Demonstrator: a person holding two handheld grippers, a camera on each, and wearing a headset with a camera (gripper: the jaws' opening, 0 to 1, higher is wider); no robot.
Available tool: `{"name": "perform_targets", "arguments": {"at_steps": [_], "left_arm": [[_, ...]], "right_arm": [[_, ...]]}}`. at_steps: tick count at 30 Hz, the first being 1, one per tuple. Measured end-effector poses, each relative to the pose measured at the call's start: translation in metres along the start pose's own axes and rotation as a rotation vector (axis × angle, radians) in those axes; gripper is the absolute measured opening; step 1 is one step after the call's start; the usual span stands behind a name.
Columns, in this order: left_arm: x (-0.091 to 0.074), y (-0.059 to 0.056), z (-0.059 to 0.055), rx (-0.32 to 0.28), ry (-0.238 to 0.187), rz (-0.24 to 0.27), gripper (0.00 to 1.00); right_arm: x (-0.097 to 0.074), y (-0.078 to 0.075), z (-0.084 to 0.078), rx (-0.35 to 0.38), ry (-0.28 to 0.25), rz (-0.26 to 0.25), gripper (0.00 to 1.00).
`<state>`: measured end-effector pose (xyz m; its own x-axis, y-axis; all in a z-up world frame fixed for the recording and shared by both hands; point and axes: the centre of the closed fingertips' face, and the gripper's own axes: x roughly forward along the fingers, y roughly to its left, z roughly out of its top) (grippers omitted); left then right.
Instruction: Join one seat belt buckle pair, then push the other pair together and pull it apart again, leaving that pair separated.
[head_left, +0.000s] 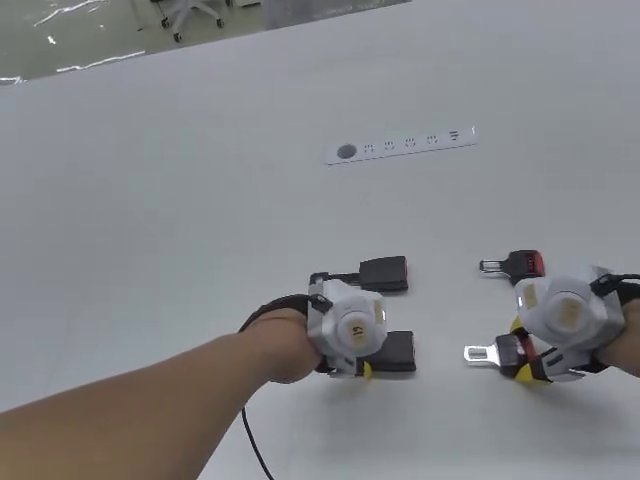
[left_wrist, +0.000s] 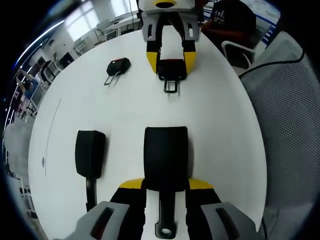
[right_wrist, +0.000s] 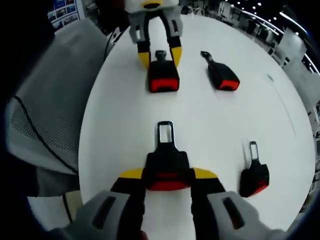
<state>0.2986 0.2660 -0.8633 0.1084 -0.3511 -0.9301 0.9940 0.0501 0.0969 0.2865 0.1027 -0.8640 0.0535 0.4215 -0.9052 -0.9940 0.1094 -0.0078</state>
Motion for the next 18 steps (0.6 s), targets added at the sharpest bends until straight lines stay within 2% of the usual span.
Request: {"name": "perform_targets", "arguments": {"at_steps": [8,18], "left_arm": [[0.0,-0.001,0.0,-0.002,0.002,0.004,0.3],[0.0,-0.001,0.001,-0.002,0.004,0.003,0.3]], "right_arm": [[0.013,0.004,0.028,-0.023,-0.023,-0.007,0.36],[0.021,0.005,0.042,-0.006,-0.025,-0.009,0.35]]}}
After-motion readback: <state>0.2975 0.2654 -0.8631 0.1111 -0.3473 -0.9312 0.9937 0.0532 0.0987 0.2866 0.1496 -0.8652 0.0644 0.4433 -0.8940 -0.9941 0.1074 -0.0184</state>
